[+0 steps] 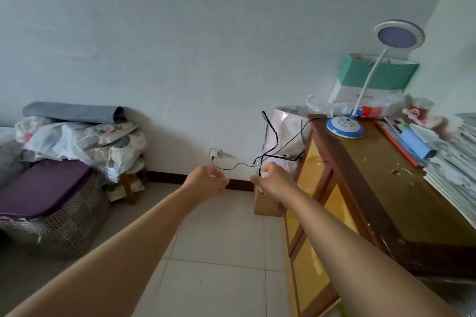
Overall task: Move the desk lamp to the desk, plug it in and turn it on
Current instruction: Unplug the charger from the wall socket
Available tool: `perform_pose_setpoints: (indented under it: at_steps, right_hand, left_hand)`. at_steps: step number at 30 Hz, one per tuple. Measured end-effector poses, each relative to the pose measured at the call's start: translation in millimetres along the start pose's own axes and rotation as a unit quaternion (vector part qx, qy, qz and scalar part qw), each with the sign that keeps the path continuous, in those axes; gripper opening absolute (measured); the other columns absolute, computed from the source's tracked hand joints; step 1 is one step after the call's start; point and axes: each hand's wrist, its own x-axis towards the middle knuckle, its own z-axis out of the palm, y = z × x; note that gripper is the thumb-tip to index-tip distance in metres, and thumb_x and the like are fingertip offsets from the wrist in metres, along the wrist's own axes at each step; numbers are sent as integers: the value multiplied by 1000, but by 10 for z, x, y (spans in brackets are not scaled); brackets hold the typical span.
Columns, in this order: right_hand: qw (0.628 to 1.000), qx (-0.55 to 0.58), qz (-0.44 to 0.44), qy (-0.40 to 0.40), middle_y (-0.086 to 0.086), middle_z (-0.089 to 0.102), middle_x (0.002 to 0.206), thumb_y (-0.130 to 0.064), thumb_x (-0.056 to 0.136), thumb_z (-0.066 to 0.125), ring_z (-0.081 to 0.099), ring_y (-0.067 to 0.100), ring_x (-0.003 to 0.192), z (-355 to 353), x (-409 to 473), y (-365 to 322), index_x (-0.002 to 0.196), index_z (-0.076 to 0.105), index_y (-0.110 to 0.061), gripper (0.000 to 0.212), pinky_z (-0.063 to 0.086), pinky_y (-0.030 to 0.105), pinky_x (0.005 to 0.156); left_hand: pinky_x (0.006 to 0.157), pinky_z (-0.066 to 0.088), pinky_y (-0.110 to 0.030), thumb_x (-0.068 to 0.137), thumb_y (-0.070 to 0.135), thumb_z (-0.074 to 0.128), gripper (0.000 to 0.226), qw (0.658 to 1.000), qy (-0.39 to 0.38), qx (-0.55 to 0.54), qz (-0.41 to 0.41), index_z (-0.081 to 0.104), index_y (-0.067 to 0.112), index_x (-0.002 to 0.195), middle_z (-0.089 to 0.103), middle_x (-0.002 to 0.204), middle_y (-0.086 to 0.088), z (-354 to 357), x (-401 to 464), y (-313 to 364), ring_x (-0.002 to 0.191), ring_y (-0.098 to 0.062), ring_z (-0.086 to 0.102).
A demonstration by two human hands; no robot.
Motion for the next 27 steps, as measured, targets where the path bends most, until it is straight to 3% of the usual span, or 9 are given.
perform_pose_setpoints:
  at_steps: [4,6,9,18,23,27]
  right_hand:
    - [1000,14,6,9,8,51,133,-38,83,55,51,23,115,142,410,-218,133,40,-10,59,34,24,77]
    - [1000,16,12,12,8,51,134,-40,84,55,49,23,118,214,634,-329,133,40,-11,59,34,24,79]
    - [999,31,26,33,8,49,135,-42,84,56,48,23,121,292,991,-516,133,40,-12,60,35,25,82]
    - [996,48,62,47,11,50,136,-37,87,55,46,26,124,479,1913,-835,135,37,-9,59,34,27,86]
    - [995,56,70,32,11,47,139,-37,87,55,46,26,125,552,2579,-854,135,36,-9,59,34,27,86]
    - [996,60,68,19,11,50,134,-37,88,54,51,22,111,561,3226,-823,135,36,-10,57,36,26,82]
  left_hand:
    - [80,54,-35,82,18,64,6,999,-16,-40,-12,61,17,77,69,70,-2,-246,518,-76,67,-22,65]
    - [64,52,-28,83,21,63,5,999,-27,-28,-9,61,18,80,69,72,0,-372,785,-85,64,-18,66]
    - [43,37,-19,84,26,60,6,999,-41,4,-4,58,22,79,69,74,2,-572,1195,-81,65,-13,67]
    - [41,36,-14,86,26,59,8,997,-70,18,-5,60,18,89,71,89,-3,-899,2195,-97,68,-13,68]
    - [46,37,-19,86,25,59,11,996,-79,24,-20,61,16,92,71,91,-4,-898,2857,-153,69,-14,69]
    - [38,38,-11,85,24,61,9,997,-75,18,-30,61,16,89,70,92,-6,-854,3430,-142,62,-12,67]
